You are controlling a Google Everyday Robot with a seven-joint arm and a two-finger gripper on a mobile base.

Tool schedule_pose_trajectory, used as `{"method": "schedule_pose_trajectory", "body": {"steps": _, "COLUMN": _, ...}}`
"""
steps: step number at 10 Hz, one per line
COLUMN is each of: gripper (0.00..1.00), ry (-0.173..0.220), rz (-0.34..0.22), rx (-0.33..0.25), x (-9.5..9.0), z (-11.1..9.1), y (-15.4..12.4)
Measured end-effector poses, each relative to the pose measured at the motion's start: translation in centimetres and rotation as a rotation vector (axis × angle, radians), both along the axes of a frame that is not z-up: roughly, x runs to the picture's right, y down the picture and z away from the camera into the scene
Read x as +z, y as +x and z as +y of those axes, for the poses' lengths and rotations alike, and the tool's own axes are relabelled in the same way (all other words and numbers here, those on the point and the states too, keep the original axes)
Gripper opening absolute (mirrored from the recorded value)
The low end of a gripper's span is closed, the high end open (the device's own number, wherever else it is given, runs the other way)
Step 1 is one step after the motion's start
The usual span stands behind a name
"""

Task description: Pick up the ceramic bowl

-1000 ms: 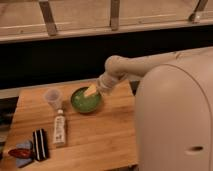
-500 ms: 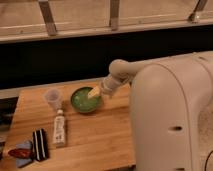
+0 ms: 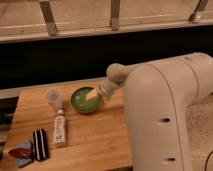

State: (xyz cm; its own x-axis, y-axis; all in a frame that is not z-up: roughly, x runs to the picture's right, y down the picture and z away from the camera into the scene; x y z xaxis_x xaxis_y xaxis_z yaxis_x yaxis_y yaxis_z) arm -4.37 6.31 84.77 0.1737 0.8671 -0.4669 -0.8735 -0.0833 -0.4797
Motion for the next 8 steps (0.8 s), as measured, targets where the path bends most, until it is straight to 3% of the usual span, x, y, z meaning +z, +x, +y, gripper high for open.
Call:
{"method": "schedule_pose_trajectory", "body": {"steps": 5, "gripper": 0.78, "ry": -0.009, "rz": 0.003, "rx": -0.007, "x": 0.2, "z": 0.1, "y": 0.0}}
{"method": "schedule_pose_trajectory", "body": {"steps": 8, "gripper": 0.78, "ry": -0.061, "rz": 0.024, "rx": -0.003, "x": 3.0, "z": 1.8, "y": -0.1}}
